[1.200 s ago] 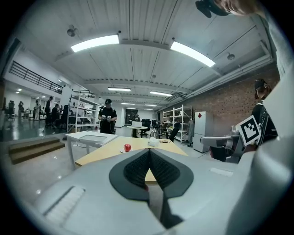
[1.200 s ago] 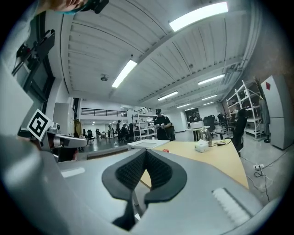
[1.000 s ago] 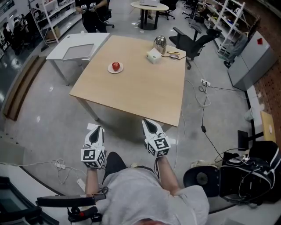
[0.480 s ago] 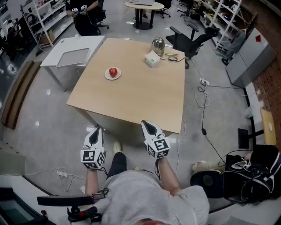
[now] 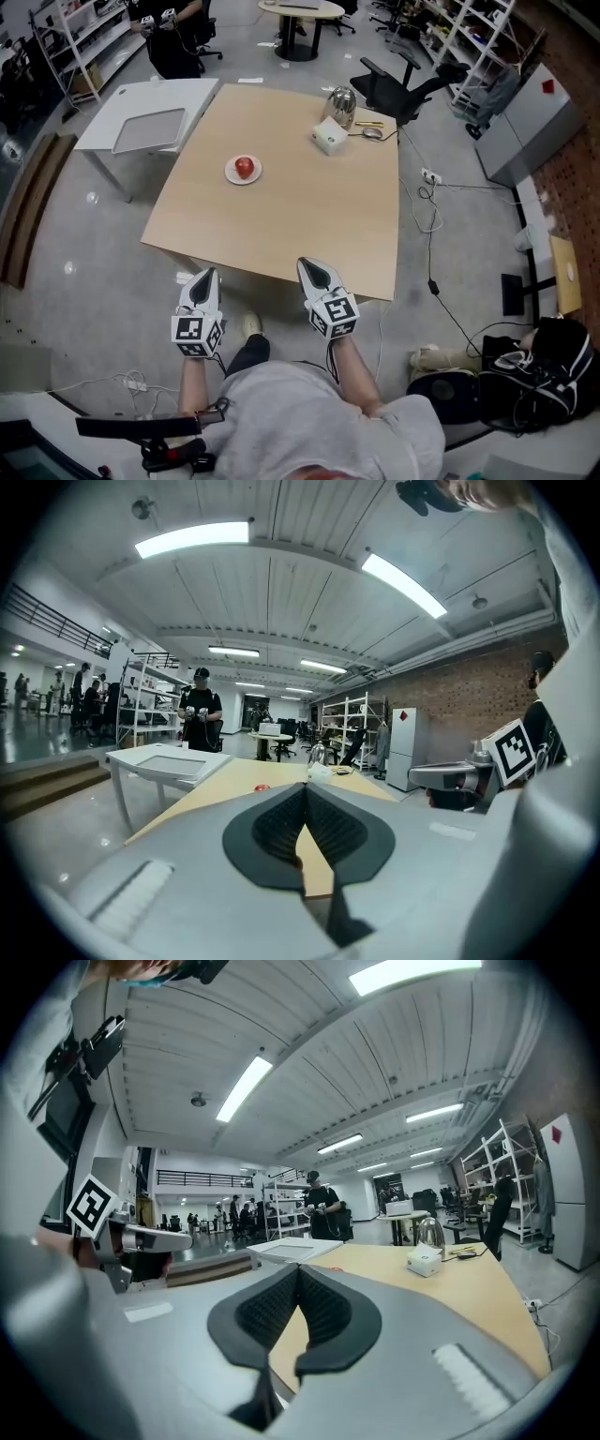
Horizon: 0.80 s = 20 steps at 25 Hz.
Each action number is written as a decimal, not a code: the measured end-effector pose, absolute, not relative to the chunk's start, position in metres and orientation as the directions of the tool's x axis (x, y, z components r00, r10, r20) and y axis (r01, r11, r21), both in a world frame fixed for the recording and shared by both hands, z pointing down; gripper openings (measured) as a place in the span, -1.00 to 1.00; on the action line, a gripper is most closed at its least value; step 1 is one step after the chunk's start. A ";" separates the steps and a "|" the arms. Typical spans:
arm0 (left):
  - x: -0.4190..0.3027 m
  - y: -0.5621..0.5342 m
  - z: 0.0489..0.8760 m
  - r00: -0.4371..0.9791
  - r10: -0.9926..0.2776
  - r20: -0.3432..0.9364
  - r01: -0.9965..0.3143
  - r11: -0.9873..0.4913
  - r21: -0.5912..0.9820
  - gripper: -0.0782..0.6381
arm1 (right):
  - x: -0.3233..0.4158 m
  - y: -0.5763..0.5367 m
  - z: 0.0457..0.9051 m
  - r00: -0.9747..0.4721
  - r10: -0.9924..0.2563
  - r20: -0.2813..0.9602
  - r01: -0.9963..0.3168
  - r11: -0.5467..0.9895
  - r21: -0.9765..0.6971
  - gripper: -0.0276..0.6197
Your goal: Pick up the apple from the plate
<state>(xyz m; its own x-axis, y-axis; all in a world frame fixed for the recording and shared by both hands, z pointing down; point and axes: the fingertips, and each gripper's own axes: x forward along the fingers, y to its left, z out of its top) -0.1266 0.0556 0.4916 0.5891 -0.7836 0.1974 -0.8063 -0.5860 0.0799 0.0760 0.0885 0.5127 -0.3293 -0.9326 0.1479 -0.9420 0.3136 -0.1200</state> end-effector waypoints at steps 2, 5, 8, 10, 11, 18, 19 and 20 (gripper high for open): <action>-0.134 0.039 0.492 0.592 -0.780 0.200 -0.804 -0.589 0.081 -0.73 | 0.067 0.072 0.512 -0.328 -0.932 0.154 -0.943 0.313 -0.115 -0.90; -0.144 0.019 0.493 0.593 -0.779 0.203 -0.803 -0.590 0.084 -0.73 | 0.057 0.052 0.510 -0.326 -0.932 0.157 -0.944 0.313 -0.106 -0.90; -0.146 0.012 0.495 0.593 -0.780 0.203 -0.804 -0.588 0.087 -0.73 | 0.055 0.043 0.511 -0.325 -0.932 0.161 -0.945 0.312 -0.101 -0.90; -0.149 0.008 0.496 0.593 -0.779 0.203 -0.803 -0.590 0.085 -0.73 | 0.053 0.038 0.512 -0.323 -0.932 0.162 -0.945 0.310 -0.102 -0.90; -0.152 0.002 0.496 0.594 -0.779 0.203 -0.803 -0.590 0.085 -0.73 | 0.050 0.032 0.511 -0.322 -0.933 0.162 -0.946 0.308 -0.103 -0.90; -0.185 -0.065 0.504 0.616 -0.757 0.217 -0.785 -0.611 0.098 -0.73 | 0.013 -0.034 0.515 -0.302 -0.934 0.190 -0.953 0.288 -0.097 -0.90; -0.186 -0.068 0.506 0.619 -0.754 0.220 -0.783 -0.614 0.099 -0.73 | 0.011 -0.036 0.516 -0.299 -0.934 0.195 -0.954 0.286 -0.095 -0.90; -0.187 -0.071 0.508 0.621 -0.752 0.223 -0.782 -0.615 0.102 -0.73 | 0.010 -0.039 0.517 -0.297 -0.934 0.200 -0.954 0.283 -0.094 -0.90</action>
<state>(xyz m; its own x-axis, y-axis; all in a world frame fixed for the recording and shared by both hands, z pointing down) -0.1870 -0.0705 0.5082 0.6207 -0.7517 0.2227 -0.7817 -0.6152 0.1023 0.0096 -0.0389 0.5168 -0.2968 -0.9337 0.2003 -0.9544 0.2832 -0.0943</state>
